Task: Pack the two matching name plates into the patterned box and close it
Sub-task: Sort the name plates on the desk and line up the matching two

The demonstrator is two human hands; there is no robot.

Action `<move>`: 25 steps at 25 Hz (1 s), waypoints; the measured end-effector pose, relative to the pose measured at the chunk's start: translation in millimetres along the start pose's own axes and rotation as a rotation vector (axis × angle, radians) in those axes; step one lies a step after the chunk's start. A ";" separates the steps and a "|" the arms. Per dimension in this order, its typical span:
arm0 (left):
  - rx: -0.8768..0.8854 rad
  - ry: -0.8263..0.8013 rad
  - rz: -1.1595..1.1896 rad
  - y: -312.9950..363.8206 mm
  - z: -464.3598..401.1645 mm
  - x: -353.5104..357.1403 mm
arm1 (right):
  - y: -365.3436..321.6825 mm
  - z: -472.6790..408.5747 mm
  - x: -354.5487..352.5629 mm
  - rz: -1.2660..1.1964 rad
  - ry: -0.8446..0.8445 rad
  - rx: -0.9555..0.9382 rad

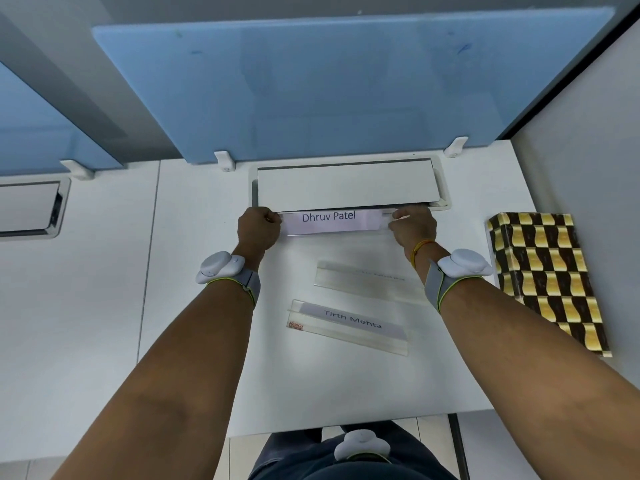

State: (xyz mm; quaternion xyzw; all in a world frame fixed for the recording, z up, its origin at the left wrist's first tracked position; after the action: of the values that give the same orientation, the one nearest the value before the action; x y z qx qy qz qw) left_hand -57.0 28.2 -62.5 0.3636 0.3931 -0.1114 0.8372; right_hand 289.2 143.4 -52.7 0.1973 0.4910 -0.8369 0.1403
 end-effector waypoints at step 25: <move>-0.007 0.009 0.134 -15.1 126.1 55.3 | 78.7 77.4 -86.3 -0.038 0.039 -0.008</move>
State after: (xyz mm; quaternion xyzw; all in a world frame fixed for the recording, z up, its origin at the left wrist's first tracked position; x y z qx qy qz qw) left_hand 45.4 -64.8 -57.4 0.3868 0.3722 -0.0520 0.8421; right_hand 384.2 41.3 -38.6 0.2038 0.5005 -0.8334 0.1157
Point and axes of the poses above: each hand's wrist, its own z-axis away from the middle knuckle, its own x-axis out of the palm, y = z × x, the point moved 9 cm from there along -z, towards the middle knuckle, and after that the axes turned 12 degrees about -z, right-handed, at the moved point
